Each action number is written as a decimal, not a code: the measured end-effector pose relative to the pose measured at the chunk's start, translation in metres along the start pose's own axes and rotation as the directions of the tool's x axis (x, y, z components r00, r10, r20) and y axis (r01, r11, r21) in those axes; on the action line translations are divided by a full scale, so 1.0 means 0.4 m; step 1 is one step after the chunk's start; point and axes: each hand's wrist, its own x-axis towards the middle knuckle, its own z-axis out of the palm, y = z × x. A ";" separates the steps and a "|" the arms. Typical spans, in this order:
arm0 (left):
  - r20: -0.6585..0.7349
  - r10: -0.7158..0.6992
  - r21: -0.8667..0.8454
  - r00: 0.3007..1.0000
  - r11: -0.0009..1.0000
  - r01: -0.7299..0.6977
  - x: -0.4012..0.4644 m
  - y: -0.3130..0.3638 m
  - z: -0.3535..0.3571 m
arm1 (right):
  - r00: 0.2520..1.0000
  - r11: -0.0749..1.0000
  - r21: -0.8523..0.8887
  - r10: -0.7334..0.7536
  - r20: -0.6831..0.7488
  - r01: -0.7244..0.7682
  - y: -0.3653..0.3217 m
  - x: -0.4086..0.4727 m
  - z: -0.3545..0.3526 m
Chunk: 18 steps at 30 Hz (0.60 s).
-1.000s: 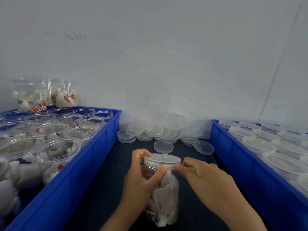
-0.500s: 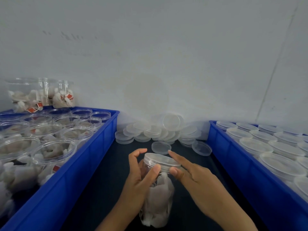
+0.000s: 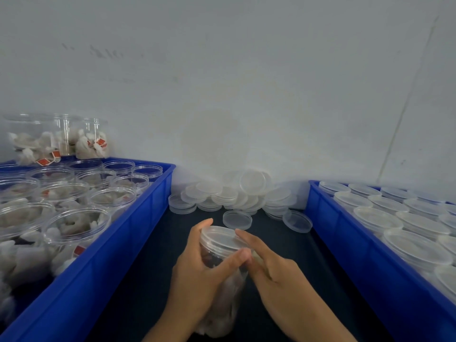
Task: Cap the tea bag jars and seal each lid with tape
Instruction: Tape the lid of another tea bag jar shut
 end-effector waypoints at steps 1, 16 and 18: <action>0.017 0.004 -0.005 1.000 1.000 -0.004 0.004 -0.003 -0.007 | 1.000 1.000 -0.023 -0.013 -0.002 0.013 0.002 0.001 0.001; -0.001 -0.002 -0.114 1.000 0.993 0.002 0.027 -0.015 -0.037 | 0.998 0.997 0.072 0.009 -0.058 -0.005 0.012 -0.024 -0.028; 0.014 -0.009 -0.131 1.000 0.991 0.011 0.031 -0.013 -0.040 | 0.997 1.000 0.021 -0.006 -0.077 0.007 0.011 -0.025 -0.043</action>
